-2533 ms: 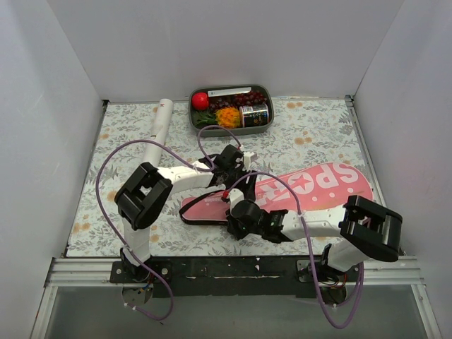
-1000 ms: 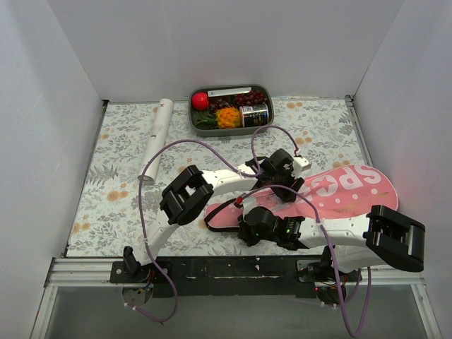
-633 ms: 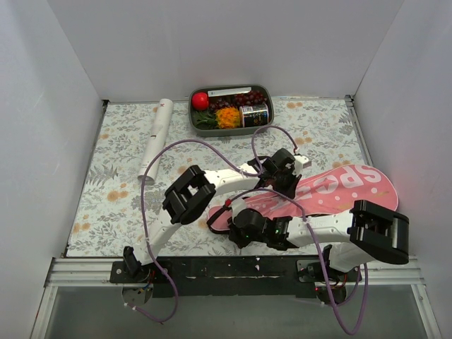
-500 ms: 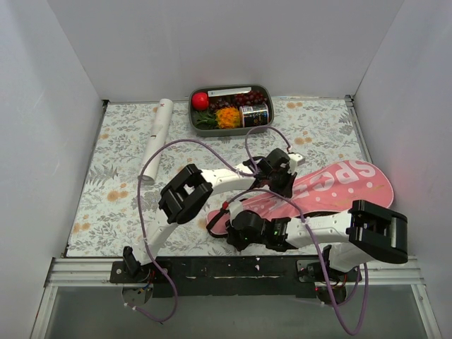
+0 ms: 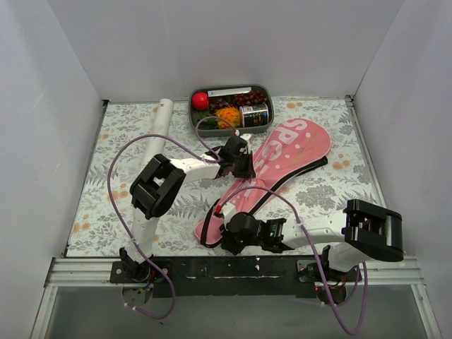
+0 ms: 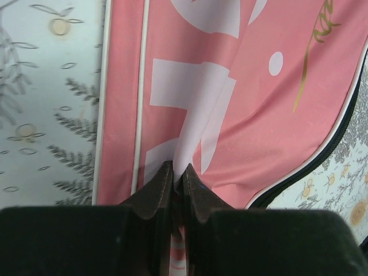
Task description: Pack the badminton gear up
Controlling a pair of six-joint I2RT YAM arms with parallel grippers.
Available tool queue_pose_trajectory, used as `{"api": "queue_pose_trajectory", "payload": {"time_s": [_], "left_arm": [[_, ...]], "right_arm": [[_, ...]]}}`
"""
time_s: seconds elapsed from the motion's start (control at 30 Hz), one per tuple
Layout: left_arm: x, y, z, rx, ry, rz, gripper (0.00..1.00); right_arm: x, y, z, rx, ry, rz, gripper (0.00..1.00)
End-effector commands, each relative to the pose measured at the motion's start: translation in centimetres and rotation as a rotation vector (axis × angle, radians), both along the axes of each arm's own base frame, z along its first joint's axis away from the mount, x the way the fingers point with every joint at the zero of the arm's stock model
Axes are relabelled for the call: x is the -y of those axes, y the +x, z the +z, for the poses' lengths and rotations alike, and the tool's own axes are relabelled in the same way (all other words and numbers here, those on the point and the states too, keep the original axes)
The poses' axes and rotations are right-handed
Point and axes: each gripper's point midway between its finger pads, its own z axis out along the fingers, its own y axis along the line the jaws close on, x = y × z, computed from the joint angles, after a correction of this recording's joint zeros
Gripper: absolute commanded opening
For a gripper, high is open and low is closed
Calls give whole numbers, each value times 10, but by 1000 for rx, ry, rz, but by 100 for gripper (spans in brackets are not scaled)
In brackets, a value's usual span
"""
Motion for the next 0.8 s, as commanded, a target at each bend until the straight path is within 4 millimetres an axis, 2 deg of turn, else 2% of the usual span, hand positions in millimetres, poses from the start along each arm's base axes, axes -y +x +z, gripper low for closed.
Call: {"api": "queue_pose_trajectory", "payload": {"time_s": [0.0, 0.2, 0.37, 0.4, 0.43, 0.57, 0.67, 0.77], "left_arm": [[-108, -15, -86, -173, 346, 211, 0], [-109, -2, -76, -176, 302, 274, 0], [-108, 8, -66, -185, 245, 318, 0], [-107, 10, -61, -180, 229, 326, 0], [-106, 12, -58, -181, 216, 340, 0], [-105, 15, -55, -183, 187, 355, 0], [-103, 17, -55, -177, 173, 360, 0], [-99, 14, -54, -185, 153, 337, 0]], "right_arm": [[-23, -22, 21, -25, 66, 85, 1], [-39, -36, 30, -12, 83, 133, 1], [-59, -41, 23, -21, 75, 150, 1], [-66, -40, 27, -16, 88, 144, 1], [-69, -39, 21, -20, 78, 141, 1], [-85, -36, 19, -9, 84, 112, 1], [-92, -33, 15, 9, 84, 82, 1], [-91, -32, 13, 21, 80, 68, 1]]}}
